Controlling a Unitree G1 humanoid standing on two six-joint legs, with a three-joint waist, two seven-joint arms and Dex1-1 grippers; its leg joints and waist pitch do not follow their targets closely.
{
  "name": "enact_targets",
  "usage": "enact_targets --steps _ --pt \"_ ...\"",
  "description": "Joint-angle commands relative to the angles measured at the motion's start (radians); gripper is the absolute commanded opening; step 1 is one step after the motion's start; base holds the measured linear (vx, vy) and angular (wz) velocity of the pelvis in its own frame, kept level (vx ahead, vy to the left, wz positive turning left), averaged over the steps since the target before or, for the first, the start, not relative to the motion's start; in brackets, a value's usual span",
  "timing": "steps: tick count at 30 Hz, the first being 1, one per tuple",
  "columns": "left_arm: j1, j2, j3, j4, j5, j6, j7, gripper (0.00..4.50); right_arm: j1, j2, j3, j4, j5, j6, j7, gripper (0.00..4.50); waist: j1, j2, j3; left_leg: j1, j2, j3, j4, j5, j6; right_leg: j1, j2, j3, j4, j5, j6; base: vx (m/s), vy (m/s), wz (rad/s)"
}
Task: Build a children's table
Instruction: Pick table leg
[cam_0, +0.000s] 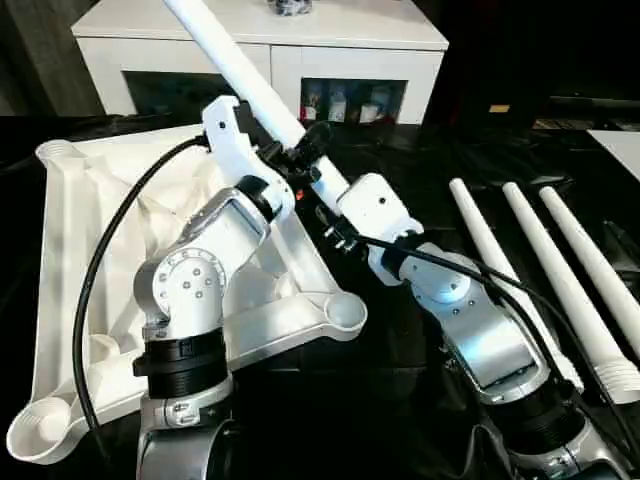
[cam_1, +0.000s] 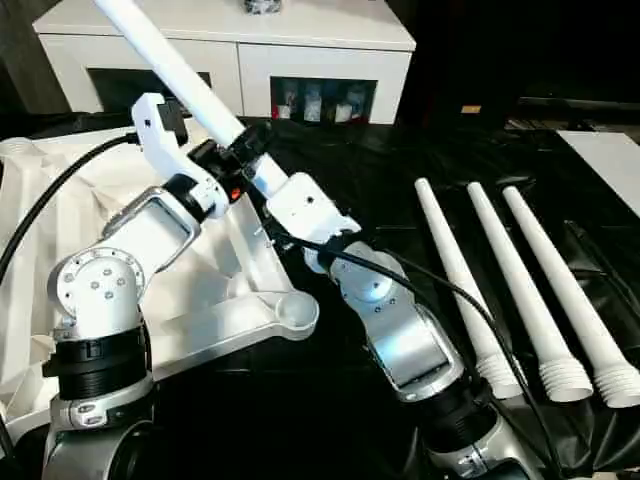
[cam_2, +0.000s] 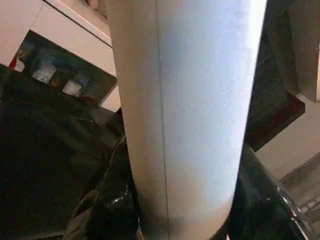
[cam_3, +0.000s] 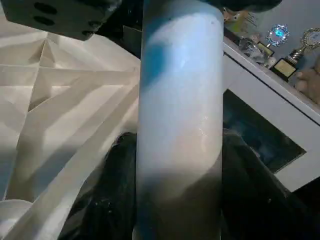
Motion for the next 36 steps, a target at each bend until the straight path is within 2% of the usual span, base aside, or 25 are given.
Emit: enact_targets --steps 1,3,4,5,6,9,13,14,16,18,19,20,22,24,25,27,30,31,32,36 --pt "-0.007 0.010 -0.004 0.009 0.010 -0.006 0.009 1.82 -0.023 0.003 -0.017 -0.004 0.000 -0.023 0.016 2.47 -0.002 -0.003 -0.072 0.015 0.078 -0.029 -0.071 -0.044 0.030 0.053 -0.060 0.037 -0.049 0.009 -0.251 0.000 0.000 0.00" --pt "-0.007 0.014 -0.007 0.010 0.011 -0.009 0.006 1.81 -0.020 0.011 -0.028 -0.008 0.020 -0.023 0.027 2.54 -0.002 -0.002 -0.072 0.016 0.078 -0.029 -0.071 -0.052 0.031 0.052 -0.060 0.037 -0.050 0.000 -0.249 0.000 0.000 0.00" --pt "-0.007 0.018 -0.009 0.010 0.012 -0.011 0.002 1.80 -0.017 0.018 -0.039 -0.014 0.040 -0.023 0.039 2.80 -0.002 -0.002 -0.072 0.016 0.078 -0.029 -0.071 -0.056 0.032 0.052 -0.060 0.038 -0.050 -0.005 -0.247 0.000 0.000 0.00" --pt "-0.008 0.024 -0.010 0.011 0.012 -0.013 -0.001 1.79 -0.013 0.027 -0.057 -0.022 0.073 -0.015 0.057 2.88 -0.002 -0.001 -0.072 0.017 0.079 -0.030 -0.072 -0.054 0.031 0.051 -0.061 0.037 -0.050 -0.004 -0.247 0.000 0.000 0.00" --pt "-0.008 0.024 -0.010 0.011 0.012 -0.013 -0.001 1.78 -0.013 0.027 -0.057 -0.022 0.073 -0.015 0.057 2.88 -0.003 -0.001 -0.072 0.016 0.079 -0.030 -0.072 -0.058 0.033 0.052 -0.061 0.038 -0.049 0.000 -0.248 0.000 0.000 0.00" --pt "-0.011 0.051 -0.015 0.015 0.011 -0.013 -0.025 1.77 0.006 0.015 -0.110 -0.076 0.201 0.054 0.162 3.10 0.000 0.000 -0.072 0.017 0.080 -0.031 -0.073 -0.052 0.044 0.054 -0.059 0.037 -0.047 0.015 -0.248 0.000 0.000 0.00" --pt "-0.013 0.100 -0.021 0.014 0.001 0.000 -0.082 1.77 0.036 -0.077 -0.216 -0.140 0.339 0.143 0.293 3.43 0.006 0.001 -0.073 0.019 0.081 -0.031 -0.072 -0.042 0.047 0.055 -0.061 0.036 -0.046 0.027 -0.255 0.000 0.000 0.00" --pt "-0.013 0.110 -0.024 0.014 -0.004 0.005 -0.096 1.77 0.039 -0.092 -0.234 -0.145 0.356 0.154 0.313 3.66 0.009 0.001 -0.073 0.020 0.081 -0.030 -0.071 -0.045 0.047 0.055 -0.061 0.036 -0.046 0.022 -0.256 0.000 0.000 0.00" --pt "-0.006 0.149 -0.047 0.007 -0.006 0.016 -0.151 1.77 0.045 -0.142 -0.277 -0.152 0.402 0.171 0.376 3.75 0.010 0.000 -0.072 0.019 0.080 -0.030 -0.072 -0.057 0.043 0.056 -0.062 0.036 -0.048 -0.005 -0.257 0.000 0.000 0.00" --pt "-0.004 0.163 -0.055 0.006 -0.009 0.023 -0.168 1.77 0.046 -0.156 -0.290 -0.151 0.418 0.182 0.394 3.94 0.007 -0.001 -0.071 0.018 0.079 -0.029 -0.071 -0.063 0.038 0.052 -0.064 0.036 -0.052 -0.036 -0.263 0.000 0.000 0.00" --pt "-0.004 0.201 -0.077 -0.002 -0.021 0.039 -0.227 1.77 0.046 -0.193 -0.322 -0.142 0.459 0.214 0.441 3.94 0.007 -0.003 -0.071 0.019 0.077 -0.029 -0.072 -0.071 0.042 0.055 -0.064 0.036 -0.054 -0.050 -0.264 0.000 0.000 0.00" --pt "-0.004 0.201 -0.077 -0.002 -0.021 0.039 -0.227 1.77 0.046 -0.193 -0.322 -0.142 0.459 0.214 0.441 4.16 0.010 0.000 -0.071 0.021 0.080 -0.030 -0.071 -0.068 0.042 0.052 -0.065 0.036 -0.052 -0.058 -0.264 0.000 0.000 0.00" --pt "-0.015 0.262 -0.105 -0.026 -0.068 0.078 -0.333 1.77 0.046 -0.248 -0.381 -0.122 0.541 0.277 0.521 4.24 0.010 -0.005 -0.072 0.020 0.079 -0.030 -0.071 -0.065 0.042 0.054 -0.065 0.035 -0.051 -0.064 -0.267 0.000 0.000 0.00" --pt "-0.034 0.301 -0.120 -0.055 -0.121 0.114 -0.413 1.77 0.042 -0.274 -0.443 -0.101 0.644 0.339 0.586 4.32 0.011 -0.003 -0.072 0.021 0.076 -0.029 -0.069 -0.059 0.049 0.054 -0.064 0.035 -0.049 -0.061 -0.277 0.000 0.000 0.00" --pt "-0.034 0.301 -0.120 -0.055 -0.121 0.114 -0.413 1.77 0.042 -0.274 -0.443 -0.101 0.644 0.339 0.586 4.48 0.013 -0.002 -0.071 0.021 0.078 -0.029 -0.069 -0.058 0.050 0.051 -0.064 0.034 -0.049 -0.059 -0.285 0.000 0.000 0.00" --pt "-0.039 0.307 -0.122 -0.062 -0.132 0.121 -0.428 1.77 0.040 -0.278 -0.456 -0.097 0.667 0.352 0.599 4.50 0.012 -0.003 -0.071 0.020 0.079 -0.028 -0.068 -0.059 0.049 0.051 -0.066 0.032 -0.050 -0.064 -0.296 0.000 0.000 0.00" --pt "-0.064 0.322 -0.128 -0.076 -0.174 0.133 -0.490 1.77 0.049 -0.324 -0.475 -0.081 0.740 0.404 0.683 4.50 0.014 -0.007 -0.071 0.020 0.079 -0.028 -0.068 -0.067 0.050 0.053 -0.067 0.033 -0.052 -0.092 -0.295 0.000 0.000 0.00" --pt "-0.072 0.322 -0.127 -0.075 -0.179 0.135 -0.499 1.77 0.058 -0.342 -0.466 -0.077 0.740 0.408 0.709 4.50 0.015 -0.007 -0.070 0.020 0.080 -0.028 -0.068 -0.071 0.046 0.052 -0.067 0.033 -0.052 -0.103 -0.292 0.000 0.000 0.00" --pt "-0.078 0.323 -0.128 -0.072 -0.183 0.130 -0.510 1.77 0.069 -0.360 -0.450 -0.074 0.735 0.410 0.730 4.50 0.015 -0.012 -0.068 0.019 0.080 -0.027 -0.068 -0.080 0.043 0.051 -0.066 0.033 -0.055 -0.122 -0.286 0.000 0.000 0.00" --pt "-0.085 0.332 -0.133 -0.067 -0.204 0.128 -0.535 1.77 0.090 -0.389 -0.417 -0.079 0.750 0.428 0.763 4.50 0.017 -0.010 -0.066 0.019 0.080 -0.029 -0.068 -0.099 0.027 0.049 -0.068 0.034 -0.059 -0.182 -0.266 0.000 0.000 0.00"
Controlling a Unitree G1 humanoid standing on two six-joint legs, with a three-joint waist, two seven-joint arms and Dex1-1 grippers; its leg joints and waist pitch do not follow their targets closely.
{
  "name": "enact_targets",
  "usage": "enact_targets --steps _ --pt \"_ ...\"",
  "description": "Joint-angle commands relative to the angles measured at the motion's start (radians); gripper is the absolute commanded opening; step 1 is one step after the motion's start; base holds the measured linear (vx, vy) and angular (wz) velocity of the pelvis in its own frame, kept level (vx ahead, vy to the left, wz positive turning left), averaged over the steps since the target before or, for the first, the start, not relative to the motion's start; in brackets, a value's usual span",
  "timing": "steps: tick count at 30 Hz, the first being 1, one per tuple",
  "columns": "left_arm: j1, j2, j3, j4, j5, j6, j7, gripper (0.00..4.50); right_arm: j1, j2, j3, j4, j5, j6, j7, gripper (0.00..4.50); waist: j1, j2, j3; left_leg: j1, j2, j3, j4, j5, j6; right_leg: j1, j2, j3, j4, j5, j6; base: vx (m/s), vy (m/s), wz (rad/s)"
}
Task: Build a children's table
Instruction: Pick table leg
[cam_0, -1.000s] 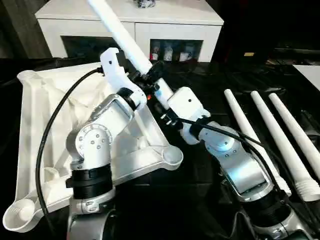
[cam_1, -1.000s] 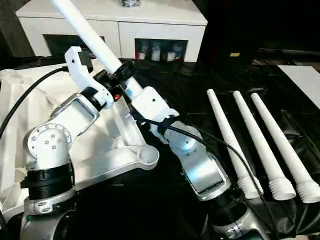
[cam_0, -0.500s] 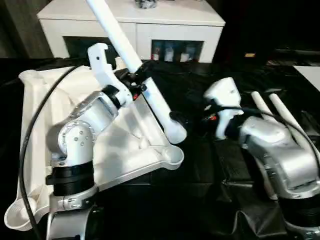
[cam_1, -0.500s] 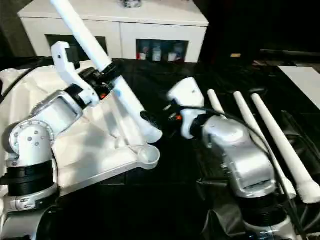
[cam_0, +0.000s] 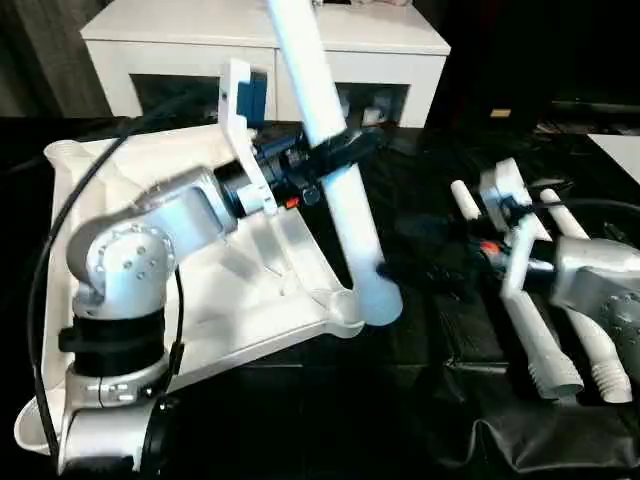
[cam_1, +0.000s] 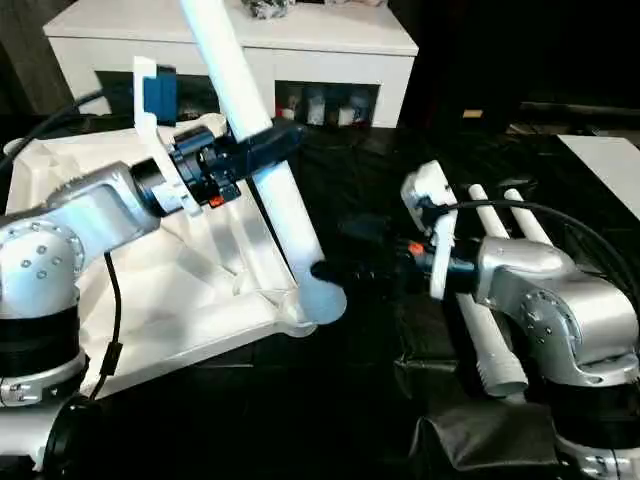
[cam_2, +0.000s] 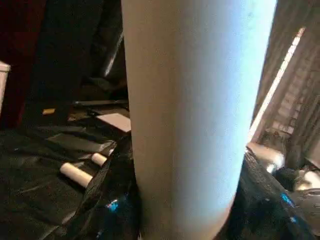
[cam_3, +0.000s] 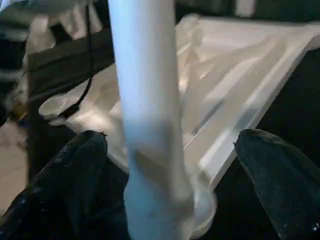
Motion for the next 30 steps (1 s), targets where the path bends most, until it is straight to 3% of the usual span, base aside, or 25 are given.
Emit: enact_targets --steps 1,4,11,22,30 --pt "-0.019 0.005 -0.008 -0.017 -0.020 0.001 -0.018 1.77 0.004 -0.011 0.011 0.002 0.019 0.015 0.018 4.50 0.002 -0.011 -0.067 0.017 0.080 -0.029 -0.077 -0.104 0.023 0.047 -0.067 0.034 -0.067 -0.187 -0.261 0.000 0.000 0.00" --pt "-0.023 0.007 -0.011 -0.018 -0.038 0.013 -0.033 1.77 0.008 -0.013 0.028 -0.003 0.036 0.034 0.022 4.50 0.003 -0.013 -0.066 0.016 0.079 -0.030 -0.077 -0.119 0.015 0.045 -0.068 0.034 -0.069 -0.223 -0.251 0.000 0.000 0.00" --pt "-0.026 0.007 -0.021 -0.011 -0.048 0.012 -0.051 1.77 -0.002 -0.003 0.043 0.000 0.060 0.061 0.029 3.87 0.002 -0.011 -0.066 0.016 0.079 -0.031 -0.078 -0.124 0.003 0.042 -0.066 0.034 -0.070 -0.230 -0.239 0.000 0.000 0.00" --pt "-0.032 0.003 -0.024 0.002 -0.054 -0.001 -0.057 1.75 0.007 -0.008 0.121 0.001 0.010 0.035 0.010 2.90 0.004 -0.010 -0.065 0.016 0.080 -0.031 -0.080 -0.134 -0.007 0.041 -0.067 0.035 -0.071 -0.244 -0.234 0.000 0.000 0.00" --pt "-0.028 0.003 -0.027 -0.002 -0.054 -0.004 -0.057 1.75 0.002 0.007 0.133 0.006 0.008 0.020 -0.007 2.20 0.006 -0.011 -0.065 0.015 0.080 -0.031 -0.081 -0.128 -0.006 0.041 -0.067 0.036 -0.071 -0.240 -0.229 0.000 0.000 0.00"
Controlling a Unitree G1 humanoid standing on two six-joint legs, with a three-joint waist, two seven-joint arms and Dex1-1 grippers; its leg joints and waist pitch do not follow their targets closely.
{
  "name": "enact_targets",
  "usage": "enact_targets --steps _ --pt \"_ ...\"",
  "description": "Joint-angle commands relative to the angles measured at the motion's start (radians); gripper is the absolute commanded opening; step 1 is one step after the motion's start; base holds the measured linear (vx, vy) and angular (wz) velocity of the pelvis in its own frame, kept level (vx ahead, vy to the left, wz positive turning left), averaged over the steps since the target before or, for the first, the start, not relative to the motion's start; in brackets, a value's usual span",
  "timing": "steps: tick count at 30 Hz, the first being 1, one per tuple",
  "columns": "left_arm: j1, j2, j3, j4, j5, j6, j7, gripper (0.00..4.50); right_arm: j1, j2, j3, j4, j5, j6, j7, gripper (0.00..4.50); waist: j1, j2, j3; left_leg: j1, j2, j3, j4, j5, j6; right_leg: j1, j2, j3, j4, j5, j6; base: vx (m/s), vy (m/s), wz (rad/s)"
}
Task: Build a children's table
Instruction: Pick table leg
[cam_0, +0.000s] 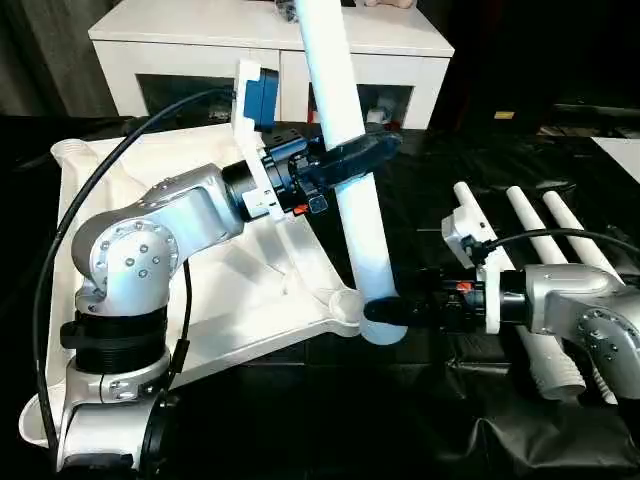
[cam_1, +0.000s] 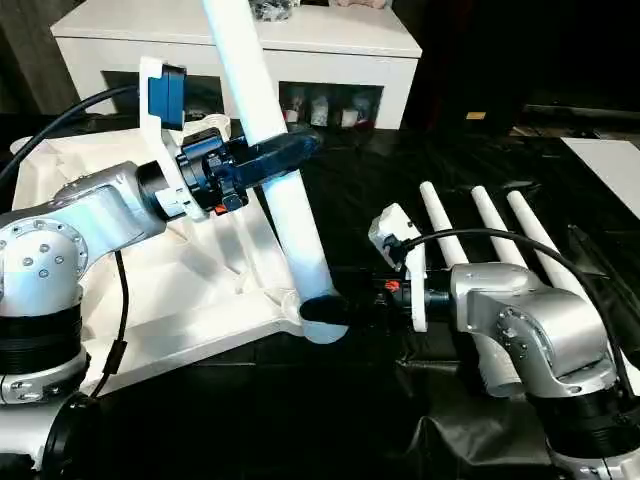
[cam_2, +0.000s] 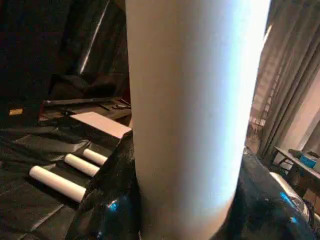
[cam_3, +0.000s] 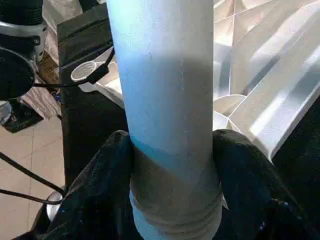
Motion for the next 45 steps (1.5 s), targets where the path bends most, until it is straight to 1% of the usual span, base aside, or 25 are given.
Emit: enact_targets --steps 1,4,5,6,8,10,11,12,13,16,17,18,22,25,26,28,30,32,33,34,35,38,42,43,45 --pt "-0.022 0.002 -0.003 -0.008 -0.013 -0.012 -0.006 1.75 -0.006 0.004 0.006 0.007 -0.008 -0.004 -0.013 2.14 0.000 -0.010 -0.065 0.016 0.080 -0.031 -0.083 -0.131 -0.005 0.041 -0.066 0.035 -0.073 -0.239 -0.229 0.000 0.000 0.00" --pt "-0.017 0.005 -0.007 -0.008 -0.007 -0.014 -0.001 1.75 -0.004 0.013 0.004 0.007 -0.017 -0.016 -0.031 2.04 -0.001 -0.009 -0.065 0.016 0.079 -0.031 -0.084 -0.137 -0.008 0.041 -0.066 0.036 -0.074 -0.242 -0.230 0.000 0.000 0.00" --pt "-0.019 0.001 -0.002 0.000 0.003 -0.011 0.025 1.75 -0.003 0.019 0.003 0.007 -0.021 -0.025 -0.044 2.04 0.000 -0.007 -0.065 0.016 0.080 -0.031 -0.084 -0.140 -0.011 0.040 -0.067 0.036 -0.074 -0.244 -0.229 0.000 0.000 0.00" --pt "-0.021 -0.002 0.001 0.004 0.007 -0.010 0.037 2.10 -0.003 0.021 0.002 0.007 -0.022 -0.027 -0.047 2.02 -0.001 -0.007 -0.065 0.016 0.080 -0.031 -0.084 -0.140 -0.012 0.040 -0.066 0.036 -0.074 -0.239 -0.230 0.000 0.000 0.00" --pt "-0.032 -0.029 0.044 0.044 -0.007 0.009 0.106 2.45 -0.006 0.039 -0.006 0.010 -0.037 -0.044 -0.081 1.99 -0.003 -0.007 -0.064 0.015 0.078 -0.031 -0.083 -0.146 -0.016 0.040 -0.065 0.036 -0.074 -0.238 -0.231 0.000 0.000 0.00" --pt "-0.028 -0.027 0.047 0.048 0.002 0.003 0.113 2.48 -0.010 0.053 -0.011 0.015 -0.055 -0.061 -0.111 1.98 -0.002 -0.009 -0.066 0.016 0.077 -0.031 -0.083 -0.144 -0.019 0.041 -0.066 0.036 -0.076 -0.243 -0.229 0.000 0.000 0.00" --pt "-0.019 -0.026 0.046 0.048 0.016 -0.004 0.123 2.66 -0.017 0.073 -0.017 0.021 -0.074 -0.079 -0.151 1.95 -0.002 -0.007 -0.065 0.016 0.078 -0.031 -0.085 -0.142 -0.022 0.040 -0.065 0.035 -0.075 -0.244 -0.226 0.000 0.000 0.00" --pt "-0.017 -0.027 0.046 0.048 0.020 -0.005 0.129 2.66 -0.019 0.080 -0.019 0.022 -0.081 -0.087 -0.164 1.95 -0.001 -0.004 -0.065 0.017 0.078 -0.032 -0.085 -0.141 -0.024 0.038 -0.065 0.036 -0.075 -0.241 -0.224 0.000 0.000 0.00" --pt "-0.014 -0.027 0.046 0.048 0.023 -0.006 0.135 2.80 -0.022 0.087 -0.021 0.023 -0.087 -0.096 -0.177 1.95 -0.004 -0.006 -0.066 0.015 0.078 -0.031 -0.086 -0.140 -0.028 0.038 -0.064 0.035 -0.075 -0.236 -0.221 0.000 0.000 0.00" --pt "0.007 -0.033 0.030 0.036 0.061 -0.024 0.167 2.94 -0.039 0.117 -0.009 0.024 -0.144 -0.135 -0.254 1.95 -0.006 -0.006 -0.067 0.014 0.078 -0.031 -0.086 -0.130 -0.030 0.039 -0.063 0.036 -0.074 -0.220 -0.218 0.000 0.000 0.00" --pt "0.014 -0.044 0.018 0.042 0.104 -0.046 0.212 3.02 -0.045 0.138 0.001 0.020 -0.169 -0.149 -0.290 1.95 -0.006 -0.005 -0.067 0.014 0.079 -0.031 -0.086 -0.131 -0.031 0.039 -0.063 0.035 -0.073 -0.216 -0.216 0.000 0.000 0.00" --pt "0.021 -0.069 0.013 0.047 0.139 -0.069 0.268 3.24 -0.047 0.156 0.022 0.006 -0.196 -0.163 -0.319 1.94 -0.009 -0.004 -0.066 0.012 0.079 -0.031 -0.087 -0.130 -0.031 0.039 -0.062 0.036 -0.074 -0.206 -0.213 0.000 0.000 0.00" --pt "0.039 -0.126 0.014 0.044 0.155 -0.102 0.341 3.32 -0.049 0.188 0.070 -0.010 -0.245 -0.181 -0.375 1.94 -0.009 -0.004 -0.070 0.011 0.080 -0.032 -0.085 -0.109 -0.021 0.044 -0.064 0.036 -0.069 -0.154 -0.225 0.000 0.000 0.00" --pt "0.052 -0.161 0.001 0.034 0.184 -0.115 0.390 3.32 -0.066 0.235 0.087 0.006 -0.286 -0.184 -0.449 1.93 -0.013 -0.004 -0.071 0.008 0.079 -0.031 -0.084 -0.087 -0.012 0.042 -0.061 0.035 -0.068 -0.112 -0.234 0.000 0.000 0.00" --pt "0.052 -0.171 0.004 0.038 0.195 -0.118 0.411 3.06 -0.070 0.246 0.088 0.010 -0.295 -0.188 -0.465 1.93 -0.014 -0.003 -0.070 0.009 0.079 -0.031 -0.084 -0.093 -0.013 0.042 -0.062 0.035 -0.069 -0.121 -0.234 0.000 0.000 0.00" --pt "0.048 -0.185 0.018 0.052 0.208 -0.128 0.446 2.98 -0.078 0.264 0.086 0.017 -0.303 -0.190 -0.488 1.93 -0.015 -0.001 -0.069 0.008 0.079 -0.032 -0.085 -0.113 -0.017 0.043 -0.063 0.036 -0.071 -0.141 -0.230 0.000 0.000 0.00" --pt "0.049 -0.203 0.040 0.064 0.224 -0.148 0.485 2.85 -0.086 0.285 0.083 0.026 -0.313 -0.190 -0.513 1.93 -0.017 -0.005 -0.068 0.009 0.079 -0.032 -0.087 -0.128 -0.022 0.042 -0.062 0.036 -0.073 -0.155 -0.222 0.000 0.000 0.00" --pt "0.054 -0.200 0.044 0.062 0.228 -0.155 0.490 2.60 -0.087 0.285 0.091 0.029 -0.321 -0.194 -0.514 1.93 -0.017 -0.003 -0.068 0.009 0.078 -0.033 -0.087 -0.130 -0.023 0.042 -0.061 0.036 -0.072 -0.158 -0.213 0.000 0.000 0.00" --pt "0.054 -0.200 0.044 0.062 0.228 -0.155 0.490 2.56 -0.087 0.285 0.092 0.029 -0.321 -0.194 -0.514 1.93 -0.017 -0.005 -0.068 0.009 0.078 -0.033 -0.087 -0.130 -0.022 0.041 -0.061 0.036 -0.073 -0.157 -0.211 0.000 0.000 0.00" --pt "0.055 -0.199 0.043 0.061 0.228 -0.155 0.490 2.55 -0.087 0.284 0.094 0.029 -0.323 -0.195 -0.514 1.93 -0.017 -0.004 -0.068 0.010 0.078 -0.032 -0.087 -0.126 -0.022 0.041 -0.061 0.036 -0.072 -0.152 -0.209 0.000 0.000 0.00" --pt "0.058 -0.198 0.044 0.058 0.229 -0.156 0.492 2.51 -0.086 0.285 0.098 0.028 -0.325 -0.195 -0.513 1.93 -0.018 -0.006 -0.067 0.010 0.078 -0.032 -0.087 -0.126 -0.021 0.041 -0.061 0.036 -0.073 -0.151 -0.208 0.000 0.000 0.00" --pt "0.064 -0.196 0.041 0.049 0.238 -0.154 0.496 2.16 -0.085 0.292 0.107 0.028 -0.336 -0.191 -0.515 1.93 -0.017 -0.005 -0.067 0.009 0.078 -0.032 -0.087 -0.122 -0.020 0.041 -0.062 0.036 -0.072 -0.148 -0.208 0.000 0.000 0.00" --pt "0.068 -0.197 0.036 0.039 0.224 -0.150 0.491 2.06 -0.085 0.296 0.105 0.029 -0.338 -0.191 -0.517 1.93 -0.018 -0.005 -0.067 0.010 0.078 -0.032 -0.088 -0.131 -0.022 0.040 -0.062 0.036 -0.072 -0.159 -0.207 0.000 0.000 0.00" --pt "0.068 -0.197 0.035 0.037 0.222 -0.149 0.489 1.91 -0.085 0.297 0.104 0.029 -0.337 -0.191 -0.517 1.93 -0.018 -0.005 -0.066 0.010 0.079 -0.032 -0.088 -0.135 -0.024 0.039 -0.062 0.036 -0.073 -0.163 -0.206 0.000 0.000 0.00" --pt "0.070 -0.196 0.033 0.030 0.215 -0.142 0.481 1.90 -0.086 0.300 0.098 0.029 -0.333 -0.190 -0.520 1.93 -0.018 -0.005 -0.067 0.009 0.078 -0.033 -0.088 -0.130 -0.024 0.040 -0.062 0.036 -0.072 -0.156 -0.205 0.000 0.000 0.00"
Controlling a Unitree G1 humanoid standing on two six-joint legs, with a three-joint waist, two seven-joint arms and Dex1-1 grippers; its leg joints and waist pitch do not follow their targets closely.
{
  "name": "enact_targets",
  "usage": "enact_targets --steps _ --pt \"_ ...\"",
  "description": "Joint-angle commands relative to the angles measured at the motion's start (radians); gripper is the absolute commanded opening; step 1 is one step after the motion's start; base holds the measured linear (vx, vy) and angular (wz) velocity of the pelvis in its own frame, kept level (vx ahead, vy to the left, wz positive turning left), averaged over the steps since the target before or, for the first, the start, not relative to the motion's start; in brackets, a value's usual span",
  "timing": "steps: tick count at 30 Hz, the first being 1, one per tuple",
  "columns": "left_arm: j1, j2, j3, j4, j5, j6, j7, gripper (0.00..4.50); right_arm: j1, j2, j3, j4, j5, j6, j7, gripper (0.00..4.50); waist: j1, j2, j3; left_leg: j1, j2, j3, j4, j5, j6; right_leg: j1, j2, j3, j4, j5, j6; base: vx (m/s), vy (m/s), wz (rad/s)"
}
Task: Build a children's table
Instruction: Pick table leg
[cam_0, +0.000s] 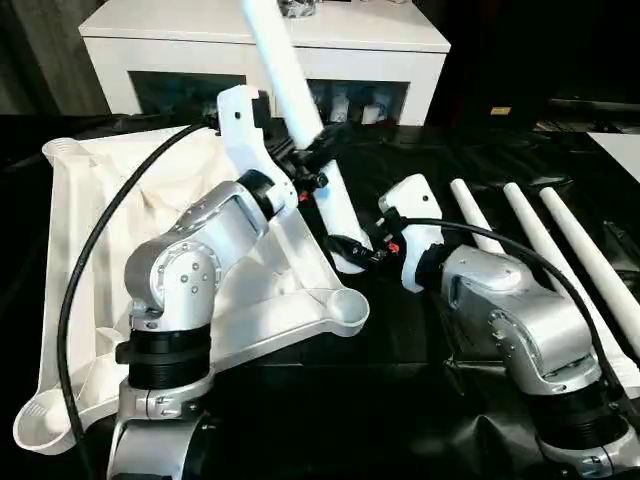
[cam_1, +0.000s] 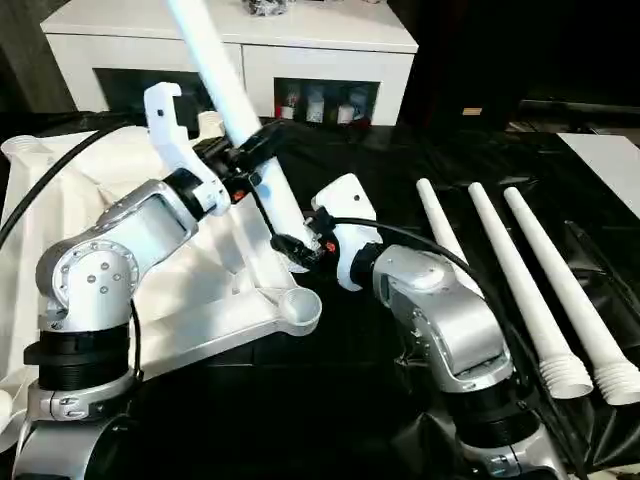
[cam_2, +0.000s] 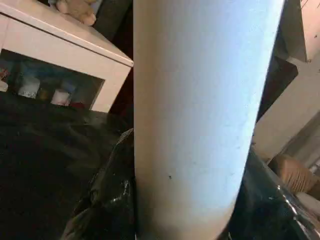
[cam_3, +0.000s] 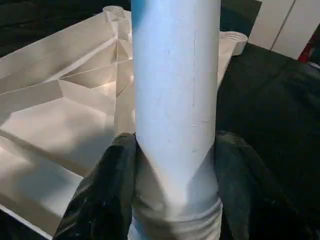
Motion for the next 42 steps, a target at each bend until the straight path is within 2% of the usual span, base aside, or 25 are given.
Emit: enact_targets --steps 1,3,5,6,7,8,9,12,16,20,22,23,30,32,35,36,39,42 --pt "0.009 0.002 0.001 -0.019 -0.014 0.011 -0.003 1.88 -0.020 0.000 -0.018 0.000 0.006 -0.015 -0.013 2.28 0.000 -0.005 -0.067 0.018 0.078 -0.033 -0.088 -0.128 -0.024 0.046 -0.063 0.037 -0.068 -0.154 -0.205 0.000 0.000 0.00" --pt "0.006 0.004 0.001 -0.019 -0.018 0.018 -0.008 1.87 -0.026 0.024 -0.059 0.007 0.042 0.006 -0.020 2.62 -0.001 0.000 -0.067 0.019 0.077 -0.032 -0.087 -0.133 -0.024 0.044 -0.062 0.037 -0.068 -0.157 -0.206 0.000 0.000 0.00" --pt "0.000 0.008 0.002 -0.020 -0.029 0.030 -0.021 1.86 -0.034 0.024 -0.095 0.005 0.079 0.027 0.002 2.64 -0.001 -0.001 -0.067 0.020 0.077 -0.032 -0.088 -0.140 -0.024 0.044 -0.062 0.037 -0.068 -0.158 -0.206 0.000 0.000 0.00" --pt "-0.001 0.009 0.002 -0.020 -0.030 0.031 -0.022 1.86 -0.035 0.023 -0.098 0.005 0.083 0.029 0.004 2.84 0.000 -0.001 -0.068 0.021 0.078 -0.033 -0.088 -0.134 -0.025 0.045 -0.061 0.036 -0.066 -0.149 -0.208 0.000 0.000 0.00" --pt "-0.004 0.017 -0.001 -0.023 -0.041 0.044 -0.035 1.86 -0.040 0.016 -0.128 0.001 0.117 0.049 0.028 2.84 0.000 0.002 -0.067 0.022 0.076 -0.032 -0.088 -0.134 -0.024 0.044 -0.059 0.036 -0.066 -0.144 -0.211 0.000 0.000 0.00" --pt "-0.007 0.027 -0.007 -0.026 -0.051 0.057 -0.054 1.86 -0.045 -0.001 -0.157 -0.005 0.160 0.070 0.068 2.96 0.000 -0.001 -0.068 0.022 0.077 -0.032 -0.087 -0.131 -0.019 0.045 -0.060 0.036 -0.066 -0.134 -0.211 0.000 0.000 0.00" --pt "-0.007 0.027 -0.007 -0.026 -0.051 0.057 -0.054 1.86 -0.045 -0.001 -0.157 -0.005 0.160 0.070 0.068 3.02 0.002 0.000 -0.068 0.023 0.076 -0.031 -0.086 -0.129 -0.016 0.045 -0.059 0.036 -0.065 -0.130 -0.213 0.000 0.000 0.00" --pt "-0.015 0.064 -0.028 -0.042 -0.093 0.101 -0.131 1.86 -0.049 -0.096 -0.250 -0.009 0.313 0.158 0.225 3.28 0.010 -0.001 -0.069 0.023 0.077 -0.030 -0.084 -0.100 0.002 0.050 -0.060 0.035 -0.062 -0.096 -0.226 0.000 0.000 0.00" --pt "-0.029 0.094 -0.033 -0.055 -0.144 0.138 -0.197 1.86 -0.047 -0.171 -0.315 0.022 0.399 0.218 0.311 3.59 0.014 -0.003 -0.071 0.021 0.077 -0.028 -0.080 -0.069 0.017 0.052 -0.063 0.033 -0.060 -0.081 -0.251 0.000 0.000 0.00" --pt "-0.049 0.109 -0.020 -0.053 -0.180 0.154 -0.236 1.86 -0.040 -0.213 -0.334 0.030 0.440 0.247 0.361 3.93 0.013 -0.010 -0.070 0.021 0.077 -0.027 -0.078 -0.075 0.026 0.052 -0.066 0.034 -0.065 -0.127 -0.261 0.000 0.000 0.00" --pt "-0.064 0.124 -0.016 -0.049 -0.202 0.160 -0.270 1.86 -0.040 -0.240 -0.330 0.035 0.459 0.264 0.385 4.01 0.014 -0.007 -0.069 0.022 0.076 -0.027 -0.079 -0.087 0.022 0.051 -0.065 0.033 -0.066 -0.159 -0.257 0.000 0.000 0.00" --pt "-0.069 0.125 -0.010 -0.048 -0.220 0.166 -0.283 1.86 -0.040 -0.247 -0.326 0.034 0.464 0.271 0.394 4.26 0.014 -0.007 -0.069 0.023 0.076 -0.027 -0.078 -0.090 0.017 0.050 -0.064 0.033 -0.066 -0.168 -0.255 0.000 0.000 0.00" --pt "-0.073 0.132 -0.016 -0.061 -0.265 0.162 -0.358 1.86 -0.029 -0.243 -0.268 -0.006 0.456 0.270 0.397 4.50 0.014 -0.007 -0.070 0.021 0.078 -0.028 -0.079 -0.080 0.010 0.049 -0.064 0.033 -0.065 -0.153 -0.254 0.000 0.000 0.00" --pt "-0.069 0.138 -0.029 -0.069 -0.273 0.163 -0.376 1.86 -0.033 -0.235 -0.246 0.002 0.451 0.274 0.383 4.17 0.014 -0.006 -0.071 0.022 0.078 -0.028 -0.080 -0.076 0.010 0.049 -0.065 0.032 -0.064 -0.147 -0.255 0.000 0.000 0.00" --pt "-0.067 0.140 -0.032 -0.072 -0.279 0.162 -0.382 1.86 -0.035 -0.231 -0.240 0.008 0.456 0.286 0.377 4.09 0.013 -0.005 -0.069 0.021 0.078 -0.028 -0.081 -0.090 0.003 0.049 -0.064 0.033 -0.065 -0.156 -0.257 0.000 0.000 0.00" --pt "-0.067 0.140 -0.032 -0.072 -0.279 0.162 -0.382 1.86 -0.035 -0.231 -0.240 0.008 0.456 0.286 0.377 3.79 0.014 -0.005 -0.069 0.022 0.079 -0.028 -0.081 -0.092 -0.001 0.049 -0.064 0.033 -0.064 -0.156 -0.255 0.000 0.000 0.00" --pt "-0.064 0.145 -0.035 -0.079 -0.287 0.166 -0.390 1.86 -0.033 -0.230 -0.236 -0.003 0.470 0.295 0.385 3.67 0.017 -0.004 -0.070 0.023 0.079 -0.028 -0.081 -0.091 -0.003 0.049 -0.064 0.033 -0.064 -0.152 -0.253 0.000 0.000 0.00" --pt "-0.063 0.149 -0.038 -0.081 -0.287 0.167 -0.399 1.86 -0.034 -0.233 -0.232 -0.004 0.473 0.295 0.387 3.31 0.019 -0.004 -0.070 0.023 0.078 -0.027 -0.081 -0.088 -0.005 0.049 -0.064 0.033 -0.063 -0.148 -0.251 0.000 0.000 0.00"
